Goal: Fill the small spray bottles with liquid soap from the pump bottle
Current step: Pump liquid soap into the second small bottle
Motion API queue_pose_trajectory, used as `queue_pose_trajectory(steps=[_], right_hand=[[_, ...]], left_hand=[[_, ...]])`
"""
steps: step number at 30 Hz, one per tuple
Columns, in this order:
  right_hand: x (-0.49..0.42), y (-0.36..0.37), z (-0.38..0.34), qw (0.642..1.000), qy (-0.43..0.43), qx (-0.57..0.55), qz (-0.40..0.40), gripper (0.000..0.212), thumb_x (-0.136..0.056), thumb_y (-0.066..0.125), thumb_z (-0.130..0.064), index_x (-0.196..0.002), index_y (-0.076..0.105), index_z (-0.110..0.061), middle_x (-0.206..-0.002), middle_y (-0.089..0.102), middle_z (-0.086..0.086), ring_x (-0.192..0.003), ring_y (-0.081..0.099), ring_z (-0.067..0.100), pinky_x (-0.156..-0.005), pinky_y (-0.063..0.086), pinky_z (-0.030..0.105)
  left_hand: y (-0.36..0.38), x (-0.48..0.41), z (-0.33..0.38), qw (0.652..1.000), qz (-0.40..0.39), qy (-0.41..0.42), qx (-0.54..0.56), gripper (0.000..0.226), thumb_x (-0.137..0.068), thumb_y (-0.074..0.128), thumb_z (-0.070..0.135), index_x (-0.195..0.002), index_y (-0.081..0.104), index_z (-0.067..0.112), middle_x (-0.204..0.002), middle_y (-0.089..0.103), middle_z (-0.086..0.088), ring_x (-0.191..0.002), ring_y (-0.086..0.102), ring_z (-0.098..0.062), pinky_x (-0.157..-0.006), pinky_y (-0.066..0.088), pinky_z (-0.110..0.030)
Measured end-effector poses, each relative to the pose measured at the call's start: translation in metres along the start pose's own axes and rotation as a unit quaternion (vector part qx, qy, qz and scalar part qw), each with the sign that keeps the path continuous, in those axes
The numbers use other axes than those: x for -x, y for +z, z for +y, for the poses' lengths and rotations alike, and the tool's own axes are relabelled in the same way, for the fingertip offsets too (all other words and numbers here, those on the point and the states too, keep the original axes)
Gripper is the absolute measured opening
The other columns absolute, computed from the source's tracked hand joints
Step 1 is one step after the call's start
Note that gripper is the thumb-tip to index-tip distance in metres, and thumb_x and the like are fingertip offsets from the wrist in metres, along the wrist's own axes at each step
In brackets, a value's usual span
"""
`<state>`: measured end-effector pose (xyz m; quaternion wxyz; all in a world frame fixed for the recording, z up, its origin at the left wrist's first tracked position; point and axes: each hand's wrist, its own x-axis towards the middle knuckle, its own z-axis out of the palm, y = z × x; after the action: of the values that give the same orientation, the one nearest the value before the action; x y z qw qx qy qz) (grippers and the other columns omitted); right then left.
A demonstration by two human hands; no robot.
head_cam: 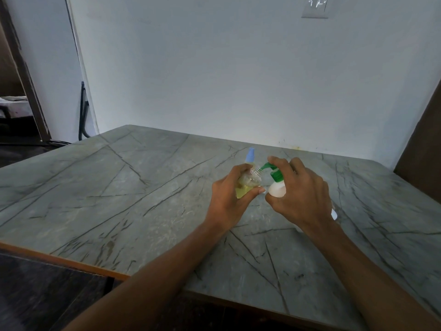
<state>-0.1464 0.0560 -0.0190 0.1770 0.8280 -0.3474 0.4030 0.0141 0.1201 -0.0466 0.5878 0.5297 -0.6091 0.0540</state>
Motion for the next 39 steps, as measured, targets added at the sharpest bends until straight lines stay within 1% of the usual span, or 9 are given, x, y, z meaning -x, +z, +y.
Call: queue_pose_trajectory(steps=[3,6,9,12,15,19,25,32,39], right_hand=[[0.0014,-0.0002,0.0003,1.000,-0.001,0.008,0.001,0.087,-0.060,0.084,-0.043,-0.134,0.039,-0.032,-0.095,0.059,0.005,-0.071,0.060,0.025,-0.054,0.055,0.037],[0.0021,-0.0011,-0.0005,1.000,-0.002,0.019,-0.001,0.095,-0.060,0.083,-0.042,-0.141,0.033,-0.036,-0.095,0.059,0.004,-0.071,0.059,0.024,-0.053,0.054,0.036],[0.0015,-0.0007,-0.0006,1.000,-0.010,0.023,-0.007,0.104,-0.063,0.082,-0.044,-0.148,0.022,-0.039,-0.094,0.059,0.004,-0.069,0.057,0.022,-0.051,0.055,0.036],[0.0016,-0.0008,-0.0001,1.000,-0.010,0.023,-0.006,0.108,-0.065,0.080,-0.046,-0.152,0.017,-0.037,-0.093,0.058,0.004,-0.067,0.055,0.021,-0.049,0.053,0.035],[0.0022,-0.0010,-0.0001,0.999,-0.012,0.030,-0.004,0.107,-0.065,0.080,-0.046,-0.152,0.019,-0.035,-0.092,0.058,0.004,-0.066,0.054,0.020,-0.048,0.052,0.033],[0.0027,0.0005,0.0006,0.999,-0.014,0.030,-0.013,0.104,-0.063,0.081,-0.045,-0.149,0.023,-0.037,-0.095,0.058,0.005,-0.069,0.057,0.022,-0.049,0.053,0.035],[0.0026,-0.0009,-0.0005,0.999,-0.011,0.030,-0.012,0.097,-0.063,0.081,-0.045,-0.144,0.030,-0.035,-0.095,0.058,0.005,-0.069,0.057,0.023,-0.051,0.054,0.036],[0.0032,-0.0014,-0.0014,1.000,-0.007,0.022,0.004,0.090,-0.063,0.083,-0.044,-0.139,0.036,-0.033,-0.095,0.058,0.008,-0.068,0.058,0.026,-0.052,0.054,0.037],[0.0033,-0.0008,0.0013,1.000,-0.013,0.000,0.021,0.082,-0.060,0.086,-0.042,-0.129,0.045,-0.027,-0.092,0.058,0.008,-0.065,0.058,0.026,-0.052,0.054,0.035]], left_hand=[[0.0004,-0.0007,-0.0005,1.000,0.004,-0.003,0.000,0.058,-0.074,0.081,0.035,-0.124,0.056,0.016,-0.105,0.063,0.013,-0.085,0.054,0.020,-0.073,0.042,0.000],[-0.0011,-0.0023,-0.0006,1.000,0.007,-0.016,0.000,0.060,-0.074,0.080,0.037,-0.125,0.057,0.016,-0.103,0.058,0.018,-0.081,0.056,0.013,-0.073,0.042,0.000],[-0.0021,-0.0030,-0.0011,1.000,0.010,-0.024,0.002,0.061,-0.073,0.080,0.040,-0.125,0.058,0.019,-0.104,0.060,0.018,-0.085,0.059,0.005,-0.074,0.044,-0.002],[-0.0017,-0.0033,-0.0014,1.000,0.012,-0.023,0.003,0.060,-0.072,0.080,0.040,-0.124,0.059,0.018,-0.102,0.060,0.019,-0.089,0.057,0.008,-0.072,0.044,-0.001],[-0.0015,-0.0030,-0.0011,0.999,0.011,-0.031,0.005,0.059,-0.072,0.080,0.041,-0.123,0.059,0.020,-0.103,0.062,0.019,-0.081,0.059,0.009,-0.072,0.046,-0.003],[-0.0015,-0.0026,-0.0018,0.999,0.008,-0.040,0.011,0.057,-0.072,0.081,0.038,-0.122,0.060,0.018,-0.101,0.063,0.018,-0.082,0.059,0.015,-0.071,0.046,-0.003],[-0.0018,-0.0029,-0.0003,0.999,0.007,-0.038,0.011,0.056,-0.074,0.080,0.036,-0.122,0.060,0.017,-0.104,0.066,0.011,-0.083,0.061,0.003,-0.073,0.047,-0.004],[-0.0003,-0.0014,-0.0008,1.000,0.001,-0.003,-0.005,0.055,-0.076,0.079,0.037,-0.122,0.061,0.014,-0.104,0.071,0.002,-0.083,0.063,-0.002,-0.073,0.048,-0.006],[0.0011,0.0002,-0.0004,1.000,-0.015,0.015,-0.018,0.054,-0.077,0.078,0.039,-0.122,0.061,0.013,-0.102,0.072,0.000,-0.082,0.063,-0.001,-0.072,0.045,-0.003]])
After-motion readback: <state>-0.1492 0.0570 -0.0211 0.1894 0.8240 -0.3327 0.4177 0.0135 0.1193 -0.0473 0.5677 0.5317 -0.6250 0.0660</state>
